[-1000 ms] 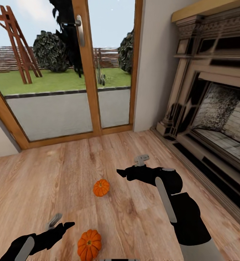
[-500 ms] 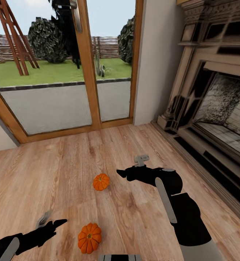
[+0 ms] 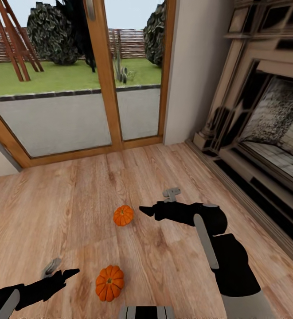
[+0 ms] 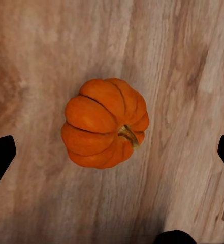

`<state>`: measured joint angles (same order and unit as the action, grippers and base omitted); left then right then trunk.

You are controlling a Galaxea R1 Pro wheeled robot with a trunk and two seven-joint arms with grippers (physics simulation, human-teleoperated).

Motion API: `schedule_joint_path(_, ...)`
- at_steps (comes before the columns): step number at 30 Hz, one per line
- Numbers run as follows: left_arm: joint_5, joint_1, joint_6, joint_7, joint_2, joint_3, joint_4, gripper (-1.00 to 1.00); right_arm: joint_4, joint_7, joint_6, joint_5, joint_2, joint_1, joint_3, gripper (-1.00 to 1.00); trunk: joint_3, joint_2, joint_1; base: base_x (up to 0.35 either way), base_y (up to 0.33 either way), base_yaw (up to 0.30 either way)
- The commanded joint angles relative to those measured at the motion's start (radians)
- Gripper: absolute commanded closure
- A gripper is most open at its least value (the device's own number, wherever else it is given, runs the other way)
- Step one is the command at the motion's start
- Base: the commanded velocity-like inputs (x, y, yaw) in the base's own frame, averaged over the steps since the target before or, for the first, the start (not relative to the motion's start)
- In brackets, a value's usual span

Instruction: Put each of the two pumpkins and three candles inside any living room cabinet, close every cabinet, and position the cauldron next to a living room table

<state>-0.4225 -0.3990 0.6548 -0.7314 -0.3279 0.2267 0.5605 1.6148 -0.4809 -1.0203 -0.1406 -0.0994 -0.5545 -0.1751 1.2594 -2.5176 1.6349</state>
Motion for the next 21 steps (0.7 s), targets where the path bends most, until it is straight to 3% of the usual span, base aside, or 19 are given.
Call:
schedule_joint_path(1,0.002,-0.008,0.001,-0.002,0.0,0.002,-0.012,-1.0,0.001,-0.002,-0.007,-0.006,0.0,-0.002,0.002,-1.0,0.005,-0.001,0.0,0.0,0.0,0.0)
schedule_joint_path(2,0.019,-0.05,-0.05,-0.003,0.002,0.001,-0.079,-1.0,0.001,-0.014,-0.007,-0.005,0.0,-0.008,0.004,-1.0,0.009,-0.001,0.001,0.0,0.0,0.0)
schedule_joint_path(5,0.025,-0.06,-0.071,-0.004,0.003,-0.001,-0.092,-1.0,0.001,-0.016,-0.007,-0.005,0.0,-0.01,0.005,-1.0,0.02,-0.002,0.002,0.0,0.0,0.0)
schedule_joint_path(14,0.079,-0.07,-0.081,-0.003,0.01,0.0,-0.098,-1.0,0.001,-0.018,-0.005,-0.005,0.0,-0.011,0.005,-1.0,0.055,-0.004,0.006,0.0,0.0,0.0)
schedule_joint_path(21,0.09,-0.098,-0.081,-0.006,0.012,-0.001,-0.1,-1.0,0.002,-0.018,-0.004,-0.005,0.0,-0.012,0.005,-1.0,0.082,-0.005,0.009,0.0,0.0,0.0)
